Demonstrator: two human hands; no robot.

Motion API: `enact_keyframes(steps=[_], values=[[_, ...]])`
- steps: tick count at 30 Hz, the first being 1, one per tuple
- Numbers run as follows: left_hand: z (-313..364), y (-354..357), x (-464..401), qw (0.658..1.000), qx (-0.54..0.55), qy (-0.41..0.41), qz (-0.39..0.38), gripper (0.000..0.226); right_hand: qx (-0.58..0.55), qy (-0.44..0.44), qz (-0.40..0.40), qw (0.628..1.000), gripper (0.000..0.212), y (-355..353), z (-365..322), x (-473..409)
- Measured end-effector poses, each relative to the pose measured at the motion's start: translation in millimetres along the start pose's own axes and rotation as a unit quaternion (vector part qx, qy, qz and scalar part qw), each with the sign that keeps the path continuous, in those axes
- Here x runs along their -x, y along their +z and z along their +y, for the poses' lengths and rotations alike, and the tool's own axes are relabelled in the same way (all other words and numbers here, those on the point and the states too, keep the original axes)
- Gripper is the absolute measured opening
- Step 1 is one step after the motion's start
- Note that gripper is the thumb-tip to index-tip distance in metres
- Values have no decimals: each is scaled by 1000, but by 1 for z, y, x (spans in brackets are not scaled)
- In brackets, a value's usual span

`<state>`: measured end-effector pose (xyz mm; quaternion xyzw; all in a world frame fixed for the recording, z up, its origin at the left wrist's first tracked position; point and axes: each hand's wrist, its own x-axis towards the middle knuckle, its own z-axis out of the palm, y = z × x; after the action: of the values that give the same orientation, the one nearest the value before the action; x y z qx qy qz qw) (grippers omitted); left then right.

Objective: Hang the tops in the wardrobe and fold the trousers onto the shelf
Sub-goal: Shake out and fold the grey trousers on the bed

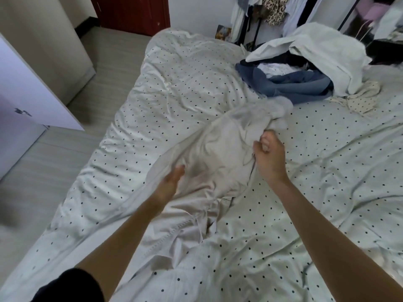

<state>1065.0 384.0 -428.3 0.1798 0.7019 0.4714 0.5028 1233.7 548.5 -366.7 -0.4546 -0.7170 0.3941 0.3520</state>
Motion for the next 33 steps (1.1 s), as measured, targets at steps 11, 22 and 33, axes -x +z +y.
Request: enact_keyframes(steps=[11,22,33], values=[[-57,-79,70,951,254,-114,137,48,459,-367,-417,693,22,68,26,133],[-79,8,56,931,-350,13,100,59,395,-29,-239,887,57,71,17,57],[-28,48,31,962,-274,9,18,53,206,165,-319,910,36,53,-14,-14]])
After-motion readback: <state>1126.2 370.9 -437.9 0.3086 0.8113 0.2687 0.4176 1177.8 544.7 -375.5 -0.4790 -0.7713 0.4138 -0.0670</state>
